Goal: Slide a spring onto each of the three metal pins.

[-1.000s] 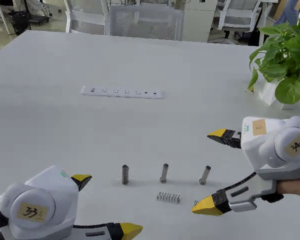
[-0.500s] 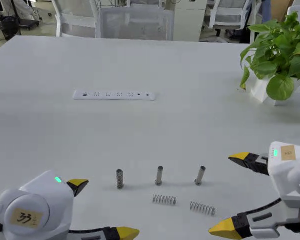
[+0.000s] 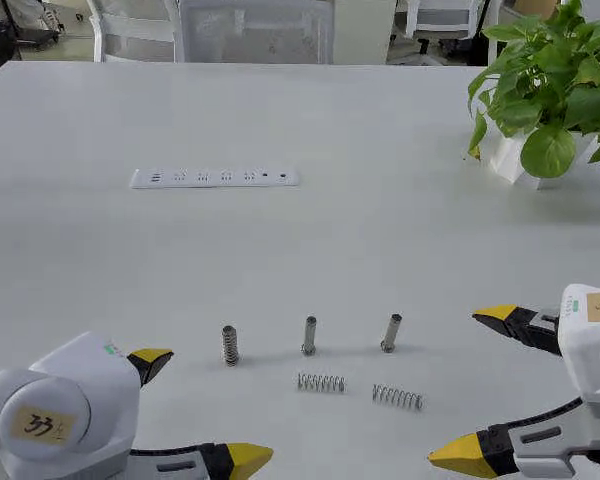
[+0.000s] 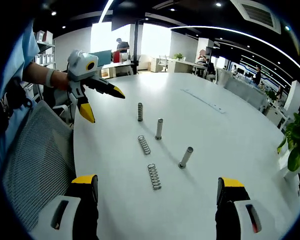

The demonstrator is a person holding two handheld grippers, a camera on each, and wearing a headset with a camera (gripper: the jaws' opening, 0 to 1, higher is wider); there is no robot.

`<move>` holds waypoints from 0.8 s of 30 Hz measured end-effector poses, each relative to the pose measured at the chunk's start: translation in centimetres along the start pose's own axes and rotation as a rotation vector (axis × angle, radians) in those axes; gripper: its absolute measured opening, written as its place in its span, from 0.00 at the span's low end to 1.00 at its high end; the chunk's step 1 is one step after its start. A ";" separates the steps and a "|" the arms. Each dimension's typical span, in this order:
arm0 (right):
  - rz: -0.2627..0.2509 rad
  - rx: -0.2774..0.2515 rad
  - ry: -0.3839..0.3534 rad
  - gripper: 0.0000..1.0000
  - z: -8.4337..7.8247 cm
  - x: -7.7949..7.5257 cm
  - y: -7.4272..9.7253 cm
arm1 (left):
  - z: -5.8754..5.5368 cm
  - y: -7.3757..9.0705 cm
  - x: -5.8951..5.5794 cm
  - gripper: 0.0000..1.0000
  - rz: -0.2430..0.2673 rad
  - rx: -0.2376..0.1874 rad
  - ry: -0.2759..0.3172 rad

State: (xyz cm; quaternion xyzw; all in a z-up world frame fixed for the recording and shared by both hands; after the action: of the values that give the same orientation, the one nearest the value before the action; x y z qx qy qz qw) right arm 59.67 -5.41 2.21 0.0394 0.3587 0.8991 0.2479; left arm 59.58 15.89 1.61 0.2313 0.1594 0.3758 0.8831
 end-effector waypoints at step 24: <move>-0.022 -0.010 -0.043 0.99 -0.7 0.9 0.9 | 0.5 -3.6 -2.9 0.63 -0.163 0.062 -0.218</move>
State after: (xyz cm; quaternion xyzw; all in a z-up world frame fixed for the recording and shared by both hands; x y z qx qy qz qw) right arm 58.37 -5.96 2.17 0.0537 0.3492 0.8970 0.2658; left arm 60.00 11.41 0.39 0.2841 0.0921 0.2704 0.9152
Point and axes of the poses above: the centre of the closed fingertips' face, and the gripper's own axes: y roughly backward along the fingers, x roughly to its left, z roughly out of its top, the point moved 1 cm from there along y, roughly backward along the fingers, and after that the axes turned 3 degrees about y, right-handed, at the moved point
